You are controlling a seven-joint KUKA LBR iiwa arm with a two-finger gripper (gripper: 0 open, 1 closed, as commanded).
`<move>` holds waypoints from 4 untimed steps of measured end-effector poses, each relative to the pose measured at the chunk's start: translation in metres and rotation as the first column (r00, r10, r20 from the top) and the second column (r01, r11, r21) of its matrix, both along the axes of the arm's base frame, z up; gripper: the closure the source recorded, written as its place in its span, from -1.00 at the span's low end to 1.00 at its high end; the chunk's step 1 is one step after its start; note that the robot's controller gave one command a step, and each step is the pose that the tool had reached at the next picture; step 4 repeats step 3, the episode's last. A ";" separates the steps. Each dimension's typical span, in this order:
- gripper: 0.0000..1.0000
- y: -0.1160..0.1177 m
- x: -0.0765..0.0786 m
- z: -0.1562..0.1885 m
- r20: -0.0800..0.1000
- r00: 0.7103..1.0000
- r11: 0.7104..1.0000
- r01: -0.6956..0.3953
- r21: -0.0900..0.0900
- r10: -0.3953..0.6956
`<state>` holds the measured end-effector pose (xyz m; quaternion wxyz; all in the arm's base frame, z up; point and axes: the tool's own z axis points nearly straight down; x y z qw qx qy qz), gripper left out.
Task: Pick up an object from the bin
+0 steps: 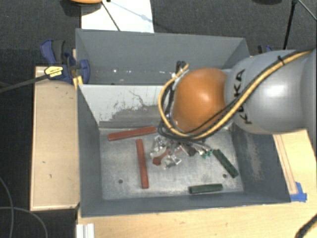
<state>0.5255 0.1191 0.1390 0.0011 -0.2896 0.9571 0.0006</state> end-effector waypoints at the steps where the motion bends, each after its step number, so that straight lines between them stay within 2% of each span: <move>1: 1.00 0.000 0.000 0.000 0.000 1.000 1.000 0.001 0.000 -0.001; 2: 1.00 0.003 0.004 -0.013 -0.001 1.000 1.000 -0.001 -0.001 0.001; 3: 1.00 -0.012 -0.008 0.081 0.000 0.998 0.998 -0.063 -0.001 0.063; 4: 1.00 -0.012 -0.008 0.081 0.000 0.998 0.998 -0.063 -0.001 0.063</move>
Offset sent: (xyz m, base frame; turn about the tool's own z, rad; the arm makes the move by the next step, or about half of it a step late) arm 0.0050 0.0044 -0.0197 -0.0075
